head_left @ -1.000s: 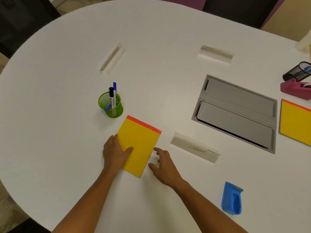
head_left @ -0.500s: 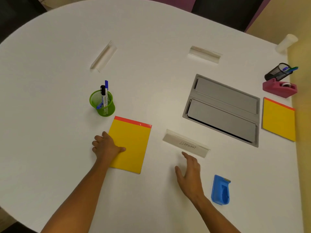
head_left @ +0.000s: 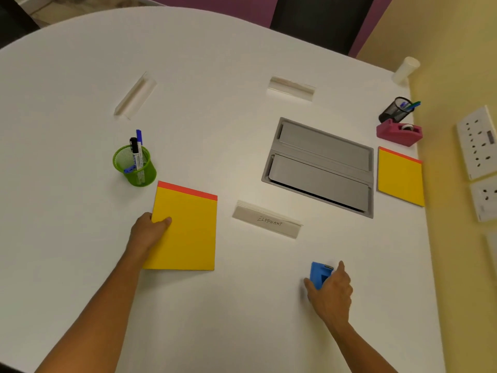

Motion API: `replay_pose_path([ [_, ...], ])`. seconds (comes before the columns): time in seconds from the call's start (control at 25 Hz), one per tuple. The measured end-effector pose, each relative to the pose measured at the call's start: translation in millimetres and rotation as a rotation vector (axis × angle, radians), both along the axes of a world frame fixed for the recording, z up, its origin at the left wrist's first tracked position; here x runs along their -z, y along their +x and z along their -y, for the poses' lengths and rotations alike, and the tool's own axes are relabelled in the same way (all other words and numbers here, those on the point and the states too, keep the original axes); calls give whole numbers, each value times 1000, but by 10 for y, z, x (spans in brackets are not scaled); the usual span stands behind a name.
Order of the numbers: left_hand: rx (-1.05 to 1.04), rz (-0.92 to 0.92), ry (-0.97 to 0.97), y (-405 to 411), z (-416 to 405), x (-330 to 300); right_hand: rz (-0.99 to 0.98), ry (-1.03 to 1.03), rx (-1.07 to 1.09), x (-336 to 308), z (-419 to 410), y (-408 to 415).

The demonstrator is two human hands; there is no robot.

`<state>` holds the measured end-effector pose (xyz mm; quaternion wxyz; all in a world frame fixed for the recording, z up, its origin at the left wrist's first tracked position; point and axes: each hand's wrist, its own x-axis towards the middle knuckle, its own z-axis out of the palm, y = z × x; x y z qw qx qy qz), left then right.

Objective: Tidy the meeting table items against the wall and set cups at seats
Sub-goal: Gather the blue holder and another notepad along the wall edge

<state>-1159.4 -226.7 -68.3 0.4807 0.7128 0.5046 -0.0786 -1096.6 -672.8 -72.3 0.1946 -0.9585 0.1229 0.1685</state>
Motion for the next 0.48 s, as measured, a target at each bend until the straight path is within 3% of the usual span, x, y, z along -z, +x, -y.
replay_pose_path([
  [0.12, 36, 15, -1, 48, 112, -218, -43, 164, 53, 26, 58, 26],
  [0.32, 102, 170, 163, 59, 434, -580, -72, 174, -10, 21, 199, 61],
  [0.48, -79, 335, 97, 64, 797, -842, -138, 164, -121, 36, 281, 72],
])
